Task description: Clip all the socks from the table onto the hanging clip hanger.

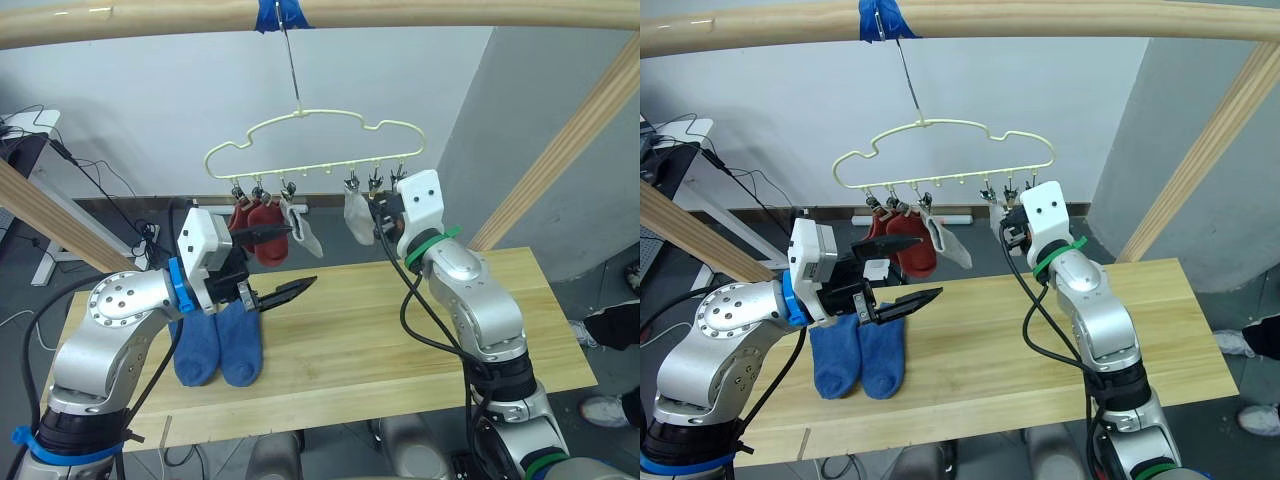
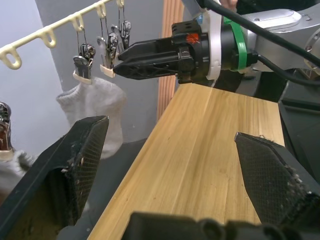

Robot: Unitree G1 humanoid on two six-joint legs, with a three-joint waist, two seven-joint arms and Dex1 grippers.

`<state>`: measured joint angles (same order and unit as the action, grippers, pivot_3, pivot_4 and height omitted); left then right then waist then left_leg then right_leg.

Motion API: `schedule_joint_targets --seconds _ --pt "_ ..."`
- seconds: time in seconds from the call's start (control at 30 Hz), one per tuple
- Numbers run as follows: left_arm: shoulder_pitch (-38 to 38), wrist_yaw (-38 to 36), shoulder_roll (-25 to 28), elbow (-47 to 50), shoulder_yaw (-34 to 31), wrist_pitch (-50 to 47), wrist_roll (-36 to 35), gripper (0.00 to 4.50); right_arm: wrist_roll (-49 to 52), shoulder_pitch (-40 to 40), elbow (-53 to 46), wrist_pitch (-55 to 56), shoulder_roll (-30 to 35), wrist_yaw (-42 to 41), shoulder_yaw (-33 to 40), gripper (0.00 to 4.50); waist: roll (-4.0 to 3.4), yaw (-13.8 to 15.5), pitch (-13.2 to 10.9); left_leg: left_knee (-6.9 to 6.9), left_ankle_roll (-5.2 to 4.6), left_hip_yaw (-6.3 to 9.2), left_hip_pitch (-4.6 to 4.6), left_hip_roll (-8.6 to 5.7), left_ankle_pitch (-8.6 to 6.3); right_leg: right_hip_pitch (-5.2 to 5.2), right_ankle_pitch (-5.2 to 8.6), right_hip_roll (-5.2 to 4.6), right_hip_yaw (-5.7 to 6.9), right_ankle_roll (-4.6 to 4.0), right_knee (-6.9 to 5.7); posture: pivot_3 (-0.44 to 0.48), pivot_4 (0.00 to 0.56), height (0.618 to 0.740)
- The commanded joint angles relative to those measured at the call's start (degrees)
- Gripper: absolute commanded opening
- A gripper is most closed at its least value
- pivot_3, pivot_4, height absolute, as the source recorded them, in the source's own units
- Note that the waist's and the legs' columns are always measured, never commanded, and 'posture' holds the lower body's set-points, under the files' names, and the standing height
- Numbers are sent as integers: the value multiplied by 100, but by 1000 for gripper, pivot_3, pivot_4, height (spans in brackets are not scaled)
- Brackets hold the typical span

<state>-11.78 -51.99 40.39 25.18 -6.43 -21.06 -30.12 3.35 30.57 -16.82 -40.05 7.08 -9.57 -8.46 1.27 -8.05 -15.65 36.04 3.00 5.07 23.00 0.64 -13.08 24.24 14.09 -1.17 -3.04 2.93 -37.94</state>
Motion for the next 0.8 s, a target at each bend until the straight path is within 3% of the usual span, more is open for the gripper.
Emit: schedule_joint_targets --seconds 0.03,0.8 --pt "-53 -31 48 104 -17 64 -3 4479 -40 186 -62 151 -143 105 36 1558 1 0 -2 0 0 -3 0 0 0 0 0 0 -3 0 0 -182 288 740" --pt "-72 -47 57 105 59 90 31 4479 -126 513 21 113 -1024 741 262 1558 3 -9 -6 -4 4 -56 -2 1 -3 22 -2 3 -61 5 3 -181 283 740"
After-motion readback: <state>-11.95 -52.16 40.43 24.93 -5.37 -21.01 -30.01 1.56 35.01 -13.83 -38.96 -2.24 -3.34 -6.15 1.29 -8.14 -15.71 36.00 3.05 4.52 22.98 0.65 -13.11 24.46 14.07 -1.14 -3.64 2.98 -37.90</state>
